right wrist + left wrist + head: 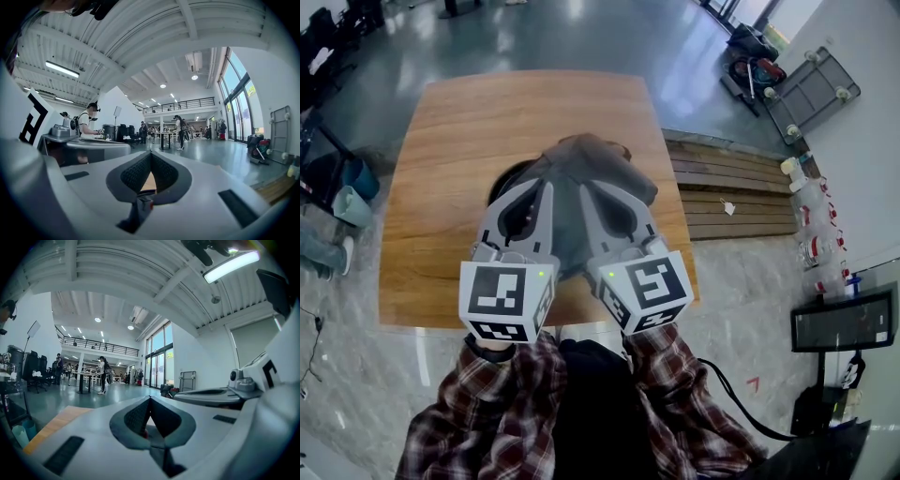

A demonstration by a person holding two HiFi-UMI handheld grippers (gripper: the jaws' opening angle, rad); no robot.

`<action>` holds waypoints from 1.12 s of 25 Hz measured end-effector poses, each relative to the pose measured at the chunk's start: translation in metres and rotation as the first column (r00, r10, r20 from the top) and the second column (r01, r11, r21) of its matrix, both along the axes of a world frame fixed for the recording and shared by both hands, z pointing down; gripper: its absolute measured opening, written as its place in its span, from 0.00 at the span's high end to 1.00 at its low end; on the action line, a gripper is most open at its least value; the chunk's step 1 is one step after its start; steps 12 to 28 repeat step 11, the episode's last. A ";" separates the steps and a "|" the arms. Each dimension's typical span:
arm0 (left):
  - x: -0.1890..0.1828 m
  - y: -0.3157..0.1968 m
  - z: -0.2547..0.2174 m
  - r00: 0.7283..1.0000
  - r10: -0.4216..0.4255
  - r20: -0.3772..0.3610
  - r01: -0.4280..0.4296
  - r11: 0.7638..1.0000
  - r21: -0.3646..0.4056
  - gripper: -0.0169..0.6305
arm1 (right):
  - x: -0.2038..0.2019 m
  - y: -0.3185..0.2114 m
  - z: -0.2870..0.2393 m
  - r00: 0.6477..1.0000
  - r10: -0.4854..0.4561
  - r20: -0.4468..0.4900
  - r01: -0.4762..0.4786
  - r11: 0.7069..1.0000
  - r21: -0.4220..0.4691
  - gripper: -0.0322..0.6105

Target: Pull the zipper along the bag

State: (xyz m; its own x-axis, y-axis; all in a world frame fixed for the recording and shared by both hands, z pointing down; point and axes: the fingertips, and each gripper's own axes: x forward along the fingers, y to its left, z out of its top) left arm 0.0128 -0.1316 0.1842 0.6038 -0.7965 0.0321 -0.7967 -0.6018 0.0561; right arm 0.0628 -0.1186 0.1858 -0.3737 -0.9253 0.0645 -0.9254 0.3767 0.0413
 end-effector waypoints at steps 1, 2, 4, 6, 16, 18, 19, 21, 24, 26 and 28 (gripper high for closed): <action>0.001 0.000 0.001 1.000 0.001 0.000 -0.001 1.000 -0.001 0.96 | 0.001 0.000 0.001 1.000 0.000 0.000 0.000 1.000 -0.002 0.94; 0.001 0.000 0.002 1.000 0.001 0.001 -0.001 1.000 -0.003 0.96 | 0.001 0.000 0.002 1.000 0.001 0.001 -0.001 1.000 -0.004 0.94; 0.001 -0.002 0.003 1.000 0.002 0.000 -0.002 1.000 -0.007 0.96 | 0.001 -0.002 0.003 1.000 0.002 0.002 -0.002 1.000 -0.007 0.94; 0.000 -0.004 0.002 1.000 0.001 -0.001 -0.001 1.000 -0.008 0.96 | 0.001 -0.004 0.003 1.000 0.004 0.003 -0.004 1.000 -0.011 0.94; 0.001 -0.006 0.004 1.000 0.002 -0.001 -0.002 1.000 -0.010 0.96 | 0.001 -0.005 0.005 1.000 0.005 0.006 -0.005 1.000 -0.014 0.94; 0.001 -0.006 0.004 1.000 0.002 -0.001 -0.002 1.000 -0.010 0.96 | 0.001 -0.005 0.005 1.000 0.005 0.006 -0.005 1.000 -0.014 0.94; 0.001 -0.006 0.004 1.000 0.002 -0.001 -0.002 1.000 -0.010 0.96 | 0.001 -0.005 0.005 1.000 0.005 0.006 -0.005 1.000 -0.014 0.94; 0.001 -0.006 0.004 1.000 0.002 -0.001 -0.002 1.000 -0.010 0.96 | 0.001 -0.005 0.005 1.000 0.005 0.006 -0.005 1.000 -0.014 0.94; 0.001 -0.006 0.004 1.000 0.002 -0.001 -0.002 1.000 -0.010 0.96 | 0.001 -0.005 0.005 1.000 0.005 0.006 -0.005 1.000 -0.014 0.94; 0.001 -0.006 0.004 1.000 0.002 -0.001 -0.002 1.000 -0.010 0.96 | 0.001 -0.005 0.005 1.000 0.005 0.006 -0.005 1.000 -0.014 0.94; 0.001 -0.006 0.004 1.000 0.002 -0.001 -0.002 1.000 -0.010 0.96 | 0.001 -0.005 0.005 1.000 0.005 0.006 -0.005 1.000 -0.014 0.94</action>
